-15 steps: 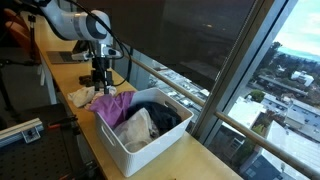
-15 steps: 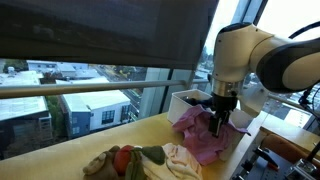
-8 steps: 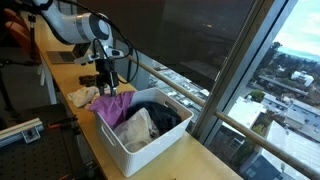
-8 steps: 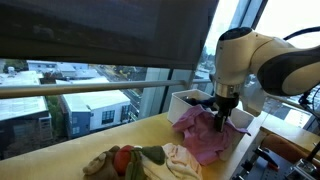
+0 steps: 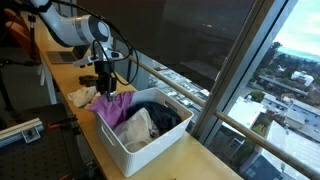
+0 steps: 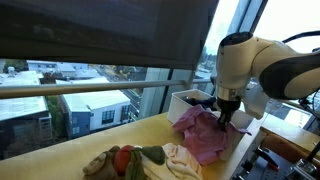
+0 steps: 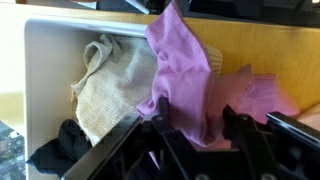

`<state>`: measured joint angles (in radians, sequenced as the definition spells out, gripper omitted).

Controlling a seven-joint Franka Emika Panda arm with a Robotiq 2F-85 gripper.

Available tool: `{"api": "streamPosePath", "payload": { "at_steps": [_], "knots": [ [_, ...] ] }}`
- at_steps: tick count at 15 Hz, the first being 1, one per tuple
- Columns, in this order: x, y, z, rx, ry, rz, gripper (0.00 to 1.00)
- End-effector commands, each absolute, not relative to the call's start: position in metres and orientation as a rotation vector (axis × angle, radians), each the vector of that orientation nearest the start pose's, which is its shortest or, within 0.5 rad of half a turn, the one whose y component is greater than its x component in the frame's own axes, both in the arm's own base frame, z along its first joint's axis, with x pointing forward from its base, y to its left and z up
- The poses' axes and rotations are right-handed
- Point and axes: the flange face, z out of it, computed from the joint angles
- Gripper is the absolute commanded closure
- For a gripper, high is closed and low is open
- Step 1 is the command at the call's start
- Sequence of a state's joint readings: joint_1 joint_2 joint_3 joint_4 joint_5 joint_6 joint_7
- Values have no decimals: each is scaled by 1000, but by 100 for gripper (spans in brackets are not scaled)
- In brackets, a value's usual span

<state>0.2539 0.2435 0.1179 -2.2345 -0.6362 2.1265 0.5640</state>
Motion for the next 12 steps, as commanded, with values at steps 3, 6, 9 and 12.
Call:
{"api": "streamPosePath", "payload": {
  "at_steps": [3, 6, 9, 12],
  "knots": [
    [487, 166, 283, 2577, 301, -48, 95],
    [493, 169, 330, 2579, 277, 35, 100],
    [503, 156, 397, 2579, 213, 131, 99],
    [515, 129, 472, 2560, 115, 240, 99]
  ]
}}
